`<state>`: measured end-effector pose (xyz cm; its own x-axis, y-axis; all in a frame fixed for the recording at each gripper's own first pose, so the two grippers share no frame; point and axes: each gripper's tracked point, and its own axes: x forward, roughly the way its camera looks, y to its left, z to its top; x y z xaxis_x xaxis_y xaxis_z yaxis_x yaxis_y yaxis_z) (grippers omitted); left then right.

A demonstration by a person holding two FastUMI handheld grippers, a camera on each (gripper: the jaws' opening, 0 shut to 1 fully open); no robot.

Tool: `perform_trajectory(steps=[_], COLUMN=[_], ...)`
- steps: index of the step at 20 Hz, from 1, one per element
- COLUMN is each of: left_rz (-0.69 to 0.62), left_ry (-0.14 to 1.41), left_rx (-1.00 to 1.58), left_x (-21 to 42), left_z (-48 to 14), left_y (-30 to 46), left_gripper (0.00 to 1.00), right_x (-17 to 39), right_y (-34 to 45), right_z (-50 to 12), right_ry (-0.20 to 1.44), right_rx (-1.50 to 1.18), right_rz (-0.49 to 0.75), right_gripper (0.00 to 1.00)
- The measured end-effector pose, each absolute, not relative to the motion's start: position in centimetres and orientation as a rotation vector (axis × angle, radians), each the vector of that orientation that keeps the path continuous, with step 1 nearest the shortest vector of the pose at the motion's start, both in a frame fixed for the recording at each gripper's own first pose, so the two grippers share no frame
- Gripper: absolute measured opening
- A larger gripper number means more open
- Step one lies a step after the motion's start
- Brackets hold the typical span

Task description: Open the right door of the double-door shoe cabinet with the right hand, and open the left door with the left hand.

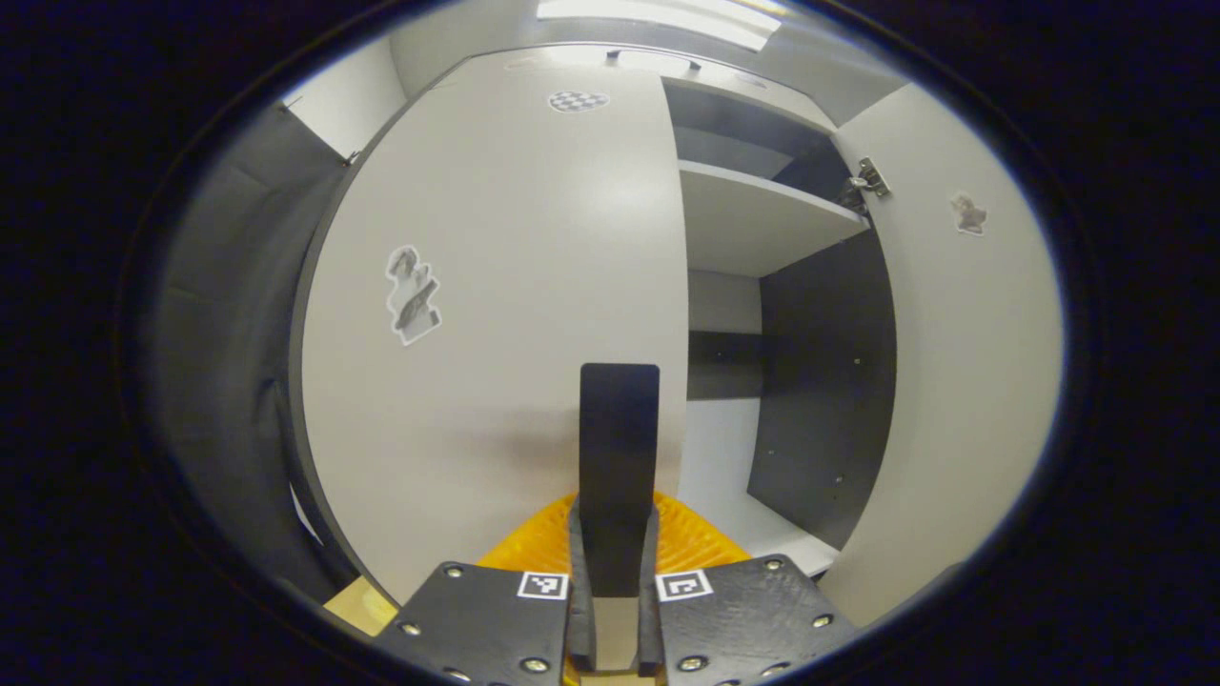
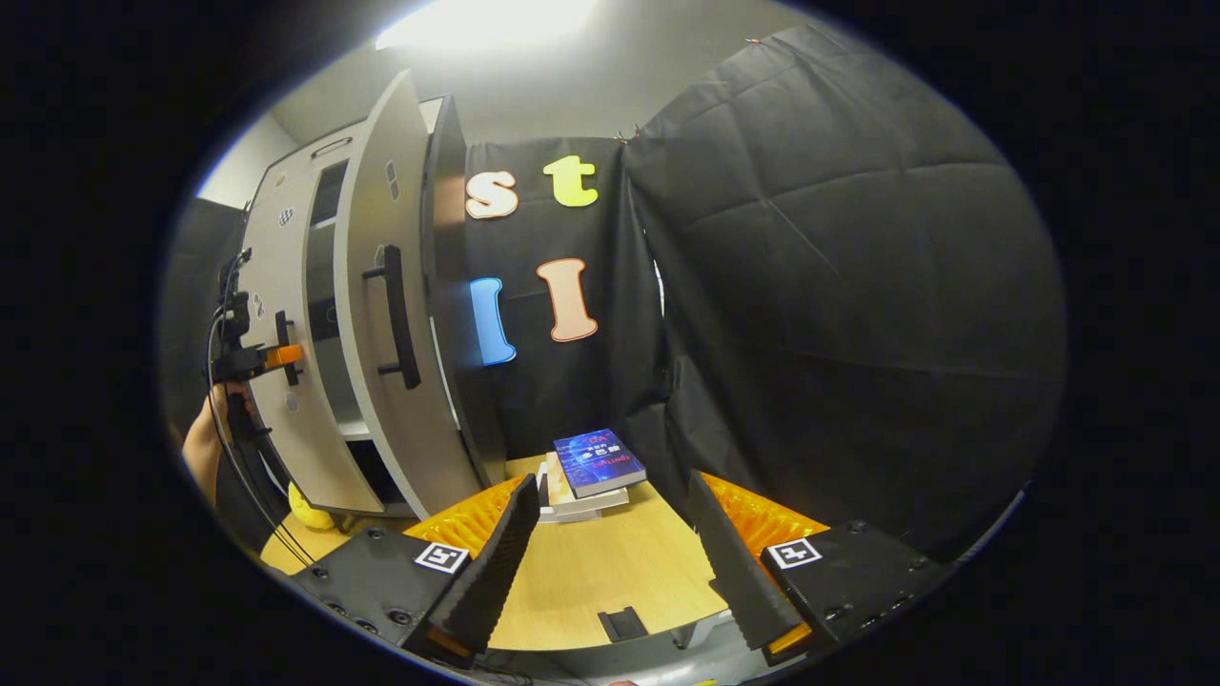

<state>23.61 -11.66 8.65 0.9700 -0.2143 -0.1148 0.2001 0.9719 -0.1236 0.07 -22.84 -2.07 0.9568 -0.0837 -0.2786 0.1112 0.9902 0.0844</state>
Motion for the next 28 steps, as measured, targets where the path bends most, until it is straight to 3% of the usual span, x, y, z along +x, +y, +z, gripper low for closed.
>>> perform_trajectory(steps=[1,2,16,17,28], left_rz=[-0.219,-0.226,-0.246,-0.247,-0.205], left_ry=[0.130,0.133,0.122,0.123,0.122], left_rx=[-0.114,-0.117,-0.128,-0.130,-0.140], left_x=[23.2,22.6,20.1,19.9,17.5], left_z=[9.0,9.2,9.0,9.0,9.1], left_y=[-11.6,-11.4,-7.7,-7.5,-3.0], left_gripper=[0.14,0.14,0.14,0.15,0.13], right_x=[0.1,-0.2,-0.1,0.0,2.0], right_y=[-22.6,-22.4,-15.0,-14.2,-6.1], right_z=[-1.9,-1.7,-0.2,-0.2,1.0], right_ry=[0.278,0.276,0.249,0.250,0.230], right_rx=[0.085,0.077,0.016,0.017,0.002], right_rz=[-0.094,-0.083,0.048,0.059,0.177], right_gripper=[0.98,0.92,0.92,0.98,0.98])
